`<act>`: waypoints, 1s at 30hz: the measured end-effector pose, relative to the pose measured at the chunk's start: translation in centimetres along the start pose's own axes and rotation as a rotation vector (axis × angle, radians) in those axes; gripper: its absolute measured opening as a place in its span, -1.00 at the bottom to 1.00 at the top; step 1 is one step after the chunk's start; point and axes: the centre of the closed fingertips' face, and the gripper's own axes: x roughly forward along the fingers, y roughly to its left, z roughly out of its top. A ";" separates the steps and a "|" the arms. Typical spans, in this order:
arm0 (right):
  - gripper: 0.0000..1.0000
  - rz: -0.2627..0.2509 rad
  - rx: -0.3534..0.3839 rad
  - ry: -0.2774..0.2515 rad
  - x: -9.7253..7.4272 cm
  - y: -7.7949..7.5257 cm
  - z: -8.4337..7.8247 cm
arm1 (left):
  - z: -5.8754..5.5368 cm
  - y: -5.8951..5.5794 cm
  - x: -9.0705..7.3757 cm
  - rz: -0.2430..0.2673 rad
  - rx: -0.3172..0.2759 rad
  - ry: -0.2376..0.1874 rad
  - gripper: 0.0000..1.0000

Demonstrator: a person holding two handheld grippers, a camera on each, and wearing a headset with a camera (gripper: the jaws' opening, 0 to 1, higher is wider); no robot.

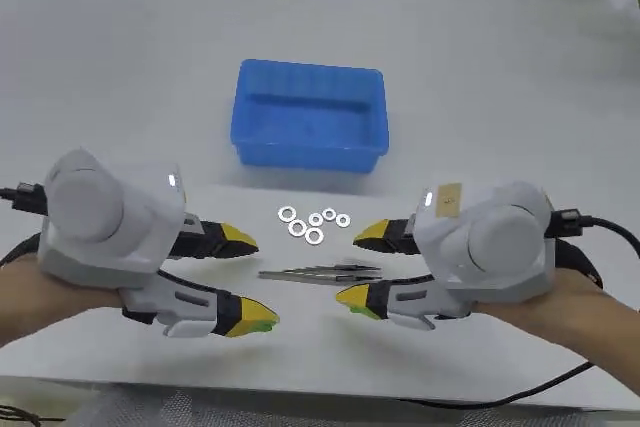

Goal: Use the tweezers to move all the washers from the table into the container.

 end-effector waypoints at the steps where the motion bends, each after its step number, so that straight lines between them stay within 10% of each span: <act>1: -0.33 0.004 -0.003 0.003 0.1 0.0 0.0 | 0.0 0.1 0.1 0.000 0.004 0.003 -0.10; 30: -0.62 0.062 -0.127 0.115 1.6 0.3 -1.1 | 0.0 1.1 1.5 -0.038 0.253 0.084 -0.69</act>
